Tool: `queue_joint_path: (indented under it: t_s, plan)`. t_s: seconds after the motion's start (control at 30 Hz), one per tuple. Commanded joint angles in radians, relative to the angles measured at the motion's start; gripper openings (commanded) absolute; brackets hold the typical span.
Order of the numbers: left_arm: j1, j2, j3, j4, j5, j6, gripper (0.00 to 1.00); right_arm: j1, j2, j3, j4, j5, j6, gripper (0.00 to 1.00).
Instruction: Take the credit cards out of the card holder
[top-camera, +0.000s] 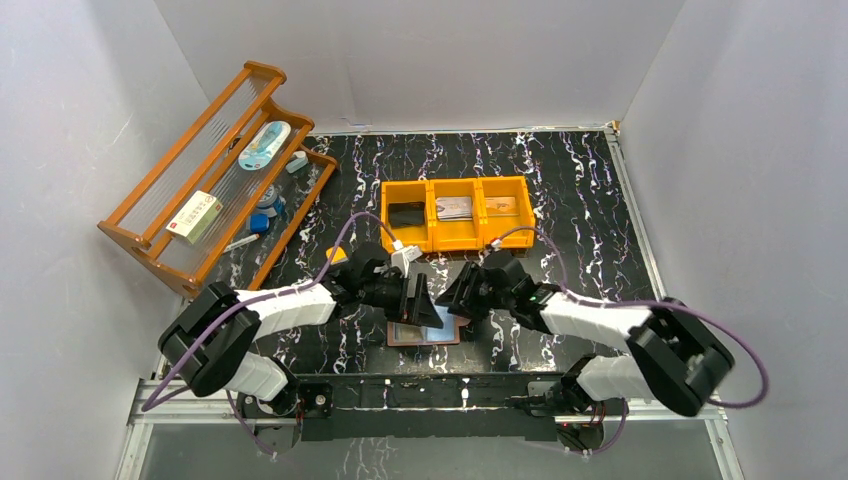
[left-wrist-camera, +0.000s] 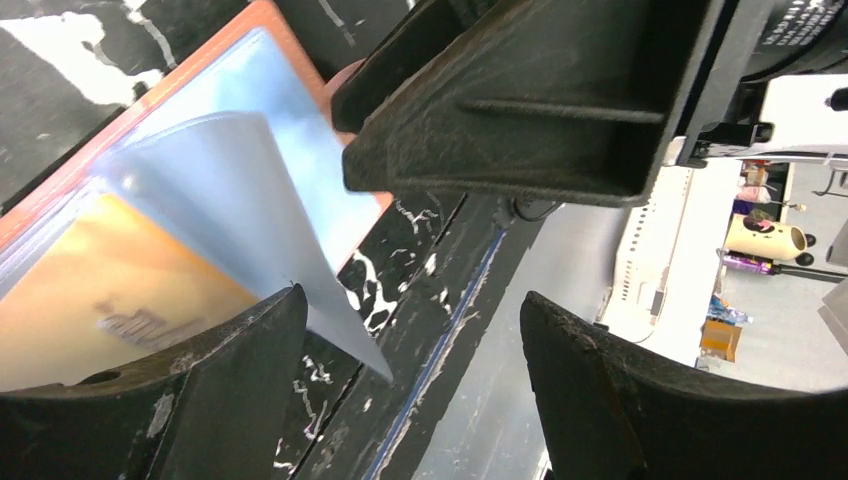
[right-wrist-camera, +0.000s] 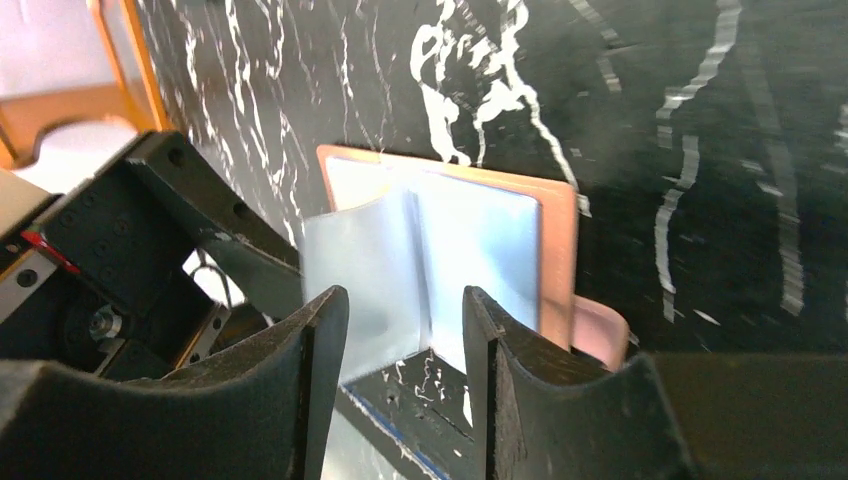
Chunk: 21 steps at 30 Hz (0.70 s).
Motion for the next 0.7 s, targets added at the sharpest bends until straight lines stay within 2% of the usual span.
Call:
queue_joint_path:
  t_s: [0.0,0.2,0.4,0.5,0.67]
  plan:
    - [-0.037,0.015,0.072,0.052,-0.016,-0.043,0.77,-0.010,-0.195,0.000,-0.257,0.226,0.003,0.55]
    - [-0.058,0.151,0.133,0.024,-0.028,-0.038,0.77,-0.011,-0.495,-0.049,-0.455,0.408,0.079,0.58]
    - [-0.069,0.233,0.113,0.061,-0.018,-0.074,0.74,-0.010,-0.654,-0.078,-0.503,0.447,0.095,0.60]
    - [-0.068,0.170,0.119,0.041,-0.047,-0.065,0.74,-0.011,-0.646,-0.076,-0.484,0.420,0.081,0.60]
    - [-0.068,-0.035,0.190,-0.238,-0.231,0.030,0.77,-0.011,-0.572,-0.031,-0.450,0.349,0.019,0.60]
